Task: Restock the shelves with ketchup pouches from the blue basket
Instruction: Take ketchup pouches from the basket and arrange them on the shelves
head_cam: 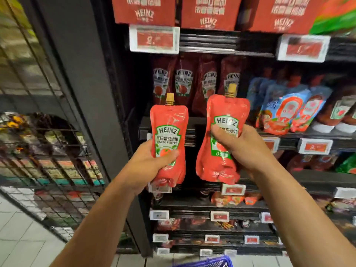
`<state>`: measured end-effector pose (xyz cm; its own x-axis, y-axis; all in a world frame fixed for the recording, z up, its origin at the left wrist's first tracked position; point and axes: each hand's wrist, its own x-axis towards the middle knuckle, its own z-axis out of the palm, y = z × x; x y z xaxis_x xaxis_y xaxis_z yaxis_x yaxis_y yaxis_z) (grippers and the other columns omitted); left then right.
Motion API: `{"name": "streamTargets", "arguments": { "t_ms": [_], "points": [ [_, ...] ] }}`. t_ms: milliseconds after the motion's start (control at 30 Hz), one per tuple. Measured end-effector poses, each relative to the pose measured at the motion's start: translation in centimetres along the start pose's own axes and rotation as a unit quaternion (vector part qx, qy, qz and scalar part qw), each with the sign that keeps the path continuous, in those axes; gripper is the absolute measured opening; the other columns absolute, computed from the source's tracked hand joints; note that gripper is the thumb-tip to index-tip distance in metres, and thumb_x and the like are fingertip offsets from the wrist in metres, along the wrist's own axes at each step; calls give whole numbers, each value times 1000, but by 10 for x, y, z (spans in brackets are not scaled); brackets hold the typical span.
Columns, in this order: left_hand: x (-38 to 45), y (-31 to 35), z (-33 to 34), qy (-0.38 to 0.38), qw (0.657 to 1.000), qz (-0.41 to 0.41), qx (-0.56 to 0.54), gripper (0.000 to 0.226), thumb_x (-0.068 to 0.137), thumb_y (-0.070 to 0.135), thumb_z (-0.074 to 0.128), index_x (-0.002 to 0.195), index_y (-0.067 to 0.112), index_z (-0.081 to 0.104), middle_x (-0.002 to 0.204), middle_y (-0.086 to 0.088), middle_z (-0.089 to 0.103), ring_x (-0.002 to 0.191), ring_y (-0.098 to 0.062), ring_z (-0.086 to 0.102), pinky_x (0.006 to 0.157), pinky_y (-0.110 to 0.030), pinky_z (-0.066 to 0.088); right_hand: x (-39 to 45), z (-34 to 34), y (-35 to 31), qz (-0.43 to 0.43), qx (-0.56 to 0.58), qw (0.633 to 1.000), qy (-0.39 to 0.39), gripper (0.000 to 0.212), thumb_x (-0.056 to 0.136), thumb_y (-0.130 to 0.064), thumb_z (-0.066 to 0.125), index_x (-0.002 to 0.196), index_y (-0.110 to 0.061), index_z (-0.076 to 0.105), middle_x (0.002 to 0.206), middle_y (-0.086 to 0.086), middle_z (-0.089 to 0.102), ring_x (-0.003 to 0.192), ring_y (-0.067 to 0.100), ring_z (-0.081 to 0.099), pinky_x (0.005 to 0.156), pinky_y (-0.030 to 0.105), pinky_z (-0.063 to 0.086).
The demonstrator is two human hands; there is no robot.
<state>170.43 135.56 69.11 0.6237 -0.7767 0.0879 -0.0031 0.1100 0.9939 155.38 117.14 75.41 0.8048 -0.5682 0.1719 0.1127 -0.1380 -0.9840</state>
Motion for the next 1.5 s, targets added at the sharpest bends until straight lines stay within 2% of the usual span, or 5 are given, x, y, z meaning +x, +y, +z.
{"name": "streamTargets", "arguments": {
  "t_ms": [300, 700, 833, 1333, 1500],
  "points": [
    [62, 56, -19, 65, 995, 72, -5, 15, 96, 36, 65, 108, 27, 70, 106, -6, 77, 95, -23, 75, 75, -33, 60, 29, 19, -3, 66, 19, 997, 26, 35, 74, -57, 78, 87, -25, 76, 89, 8, 78, 78, 23, 77, 63, 32, 58],
    [123, 89, -14, 247, 967, 51, 43, 30, 65, 32, 63, 71, 4, 73, 66, -5, 73, 61, -23, 71, 53, -32, 53, 57, 16, -15, 20, 5, 999, 33, 31, 92, -41, 70, 107, -14, 71, 95, 6, 79, 87, 22, 77, 67, 28, 60],
    [126, 78, -20, 292, 947, 124, 47, 25, 61, 43, 61, 76, 25, 71, 90, -5, 70, 74, -22, 70, 59, -35, 54, 65, 15, -14, -7, -11, 999, 40, 27, 93, -40, 70, 104, -15, 71, 93, 4, 79, 85, 20, 77, 64, 24, 59],
    [128, 62, -27, 256, 941, 213, 66, 9, 77, 45, 67, 85, 46, 71, 76, 9, 71, 72, -17, 68, 63, -36, 53, 132, 43, -5, -125, -191, 966, 121, 49, 74, -59, 69, 87, -12, 73, 70, -7, 74, 66, 4, 70, 59, 21, 51],
    [118, 55, -27, 212, 961, 159, 76, 15, 76, 53, 70, 86, 42, 74, 84, 9, 76, 82, -8, 73, 66, -24, 55, 138, 48, 22, -113, -168, 972, 116, 48, 82, -48, 70, 109, -9, 65, 96, 19, 74, 89, 36, 70, 79, 51, 59]
  ]
}}
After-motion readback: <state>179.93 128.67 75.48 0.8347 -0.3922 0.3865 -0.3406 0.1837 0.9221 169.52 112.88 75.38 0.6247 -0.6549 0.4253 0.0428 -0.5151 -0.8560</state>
